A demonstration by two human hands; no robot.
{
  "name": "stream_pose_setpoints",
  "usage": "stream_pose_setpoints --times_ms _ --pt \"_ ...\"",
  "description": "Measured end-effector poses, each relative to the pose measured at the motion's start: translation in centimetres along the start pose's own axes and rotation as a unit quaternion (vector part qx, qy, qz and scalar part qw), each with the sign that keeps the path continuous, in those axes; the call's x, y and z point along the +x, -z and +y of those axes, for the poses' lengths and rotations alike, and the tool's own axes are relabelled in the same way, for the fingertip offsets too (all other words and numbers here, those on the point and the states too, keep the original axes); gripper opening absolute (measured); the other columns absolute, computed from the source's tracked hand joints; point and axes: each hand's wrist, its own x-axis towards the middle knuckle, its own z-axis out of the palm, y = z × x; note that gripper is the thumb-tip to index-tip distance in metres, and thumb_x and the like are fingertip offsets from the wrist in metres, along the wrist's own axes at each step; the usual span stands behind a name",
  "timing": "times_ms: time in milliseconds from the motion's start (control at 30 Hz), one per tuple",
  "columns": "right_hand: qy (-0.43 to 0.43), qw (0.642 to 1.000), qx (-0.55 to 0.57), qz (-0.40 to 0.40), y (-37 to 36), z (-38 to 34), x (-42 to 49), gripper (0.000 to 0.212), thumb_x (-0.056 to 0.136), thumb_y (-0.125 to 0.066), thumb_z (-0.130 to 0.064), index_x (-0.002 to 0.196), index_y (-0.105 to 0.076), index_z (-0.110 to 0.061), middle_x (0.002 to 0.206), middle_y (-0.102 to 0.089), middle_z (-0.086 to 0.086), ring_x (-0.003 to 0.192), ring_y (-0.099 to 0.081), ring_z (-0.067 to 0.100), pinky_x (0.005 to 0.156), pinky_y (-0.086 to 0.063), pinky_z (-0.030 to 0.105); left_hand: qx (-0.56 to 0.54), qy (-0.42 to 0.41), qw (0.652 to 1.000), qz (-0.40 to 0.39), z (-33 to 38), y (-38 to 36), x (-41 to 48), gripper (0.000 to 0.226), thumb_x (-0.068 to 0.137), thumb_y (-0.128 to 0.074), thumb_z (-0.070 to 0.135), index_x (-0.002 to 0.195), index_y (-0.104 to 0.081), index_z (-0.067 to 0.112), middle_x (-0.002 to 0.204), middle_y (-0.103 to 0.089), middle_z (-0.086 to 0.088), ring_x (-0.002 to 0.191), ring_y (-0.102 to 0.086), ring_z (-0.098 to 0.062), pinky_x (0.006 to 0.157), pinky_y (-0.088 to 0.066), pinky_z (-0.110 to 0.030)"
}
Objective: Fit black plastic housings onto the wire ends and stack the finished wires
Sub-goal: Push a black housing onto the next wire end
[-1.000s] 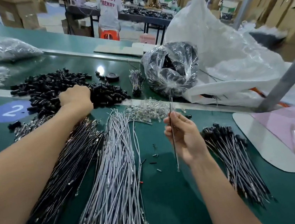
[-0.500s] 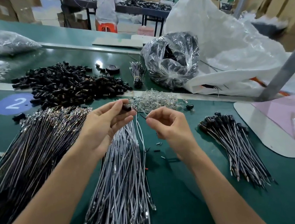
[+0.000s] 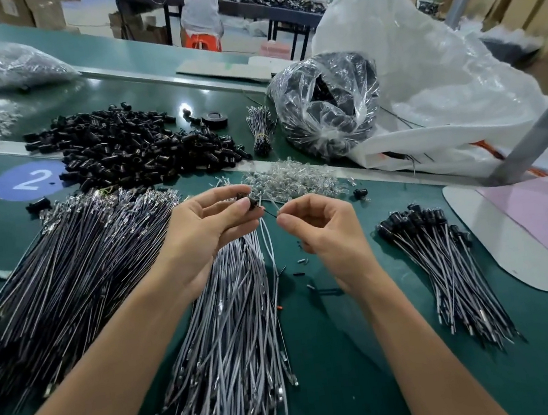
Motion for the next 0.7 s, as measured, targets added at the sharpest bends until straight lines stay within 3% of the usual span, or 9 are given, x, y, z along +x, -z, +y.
stream_pose_setpoints --times_ms 700 --pt "-0.019 0.998 0.055 -0.003 0.14 -0.52 -0.25 0.014 0.087 -0.072 -0.007 0.078 -0.070 -0.018 0.060 -0.060 -0.009 0.051 -0.044 0.007 0.047 -0.036 0.017 0.049 -0.026 0.998 -0.043 -0.10 -0.69 -0.65 0.029 0.068 -0.070 0.009 0.097 -0.071 0.007 0.091 -0.075 -0.015 0.084 -0.074 -0.022 0.070 -0.059 -0.025"
